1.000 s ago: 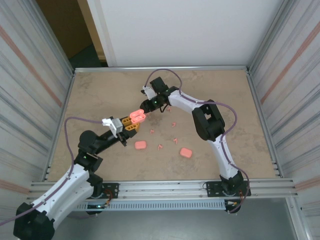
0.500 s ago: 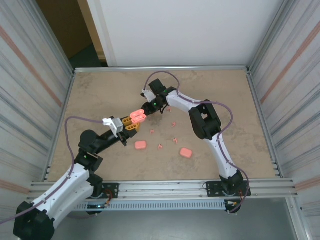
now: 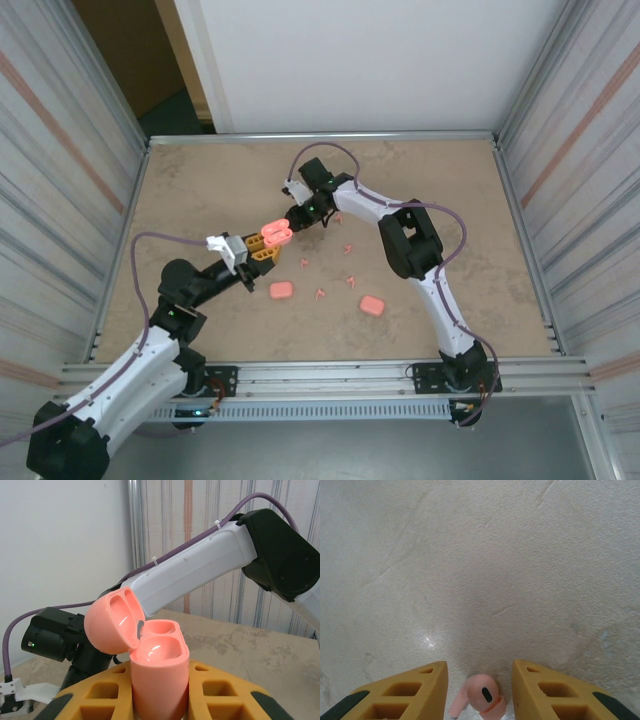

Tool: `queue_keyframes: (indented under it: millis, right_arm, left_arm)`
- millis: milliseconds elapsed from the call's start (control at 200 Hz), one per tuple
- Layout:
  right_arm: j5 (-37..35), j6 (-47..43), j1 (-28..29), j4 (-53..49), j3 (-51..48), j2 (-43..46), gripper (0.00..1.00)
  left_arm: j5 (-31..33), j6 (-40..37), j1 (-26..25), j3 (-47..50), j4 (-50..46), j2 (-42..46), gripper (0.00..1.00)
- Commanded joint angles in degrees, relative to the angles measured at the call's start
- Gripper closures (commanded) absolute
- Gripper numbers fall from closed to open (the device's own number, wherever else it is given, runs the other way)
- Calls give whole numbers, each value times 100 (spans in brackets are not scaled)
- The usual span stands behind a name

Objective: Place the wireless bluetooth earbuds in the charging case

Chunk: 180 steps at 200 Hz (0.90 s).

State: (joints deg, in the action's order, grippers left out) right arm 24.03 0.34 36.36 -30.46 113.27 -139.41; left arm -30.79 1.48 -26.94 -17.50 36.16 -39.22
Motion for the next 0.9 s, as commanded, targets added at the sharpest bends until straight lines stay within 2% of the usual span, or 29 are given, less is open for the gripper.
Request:
queue_keyframes:
  millis: [0, 491, 897]
  right_arm:
    - [163, -155, 48, -443, -248, 141, 64]
    - [201, -247, 47, -342, -543, 353, 67]
    - [23, -242, 44, -108, -874, 520, 82]
  left_arm:
    - [-6, -61, 40, -76, 49, 12, 100]
    - [-10, -84, 40, -85, 31, -24, 100]
    - [-9, -85, 44, -69, -21, 3, 100]
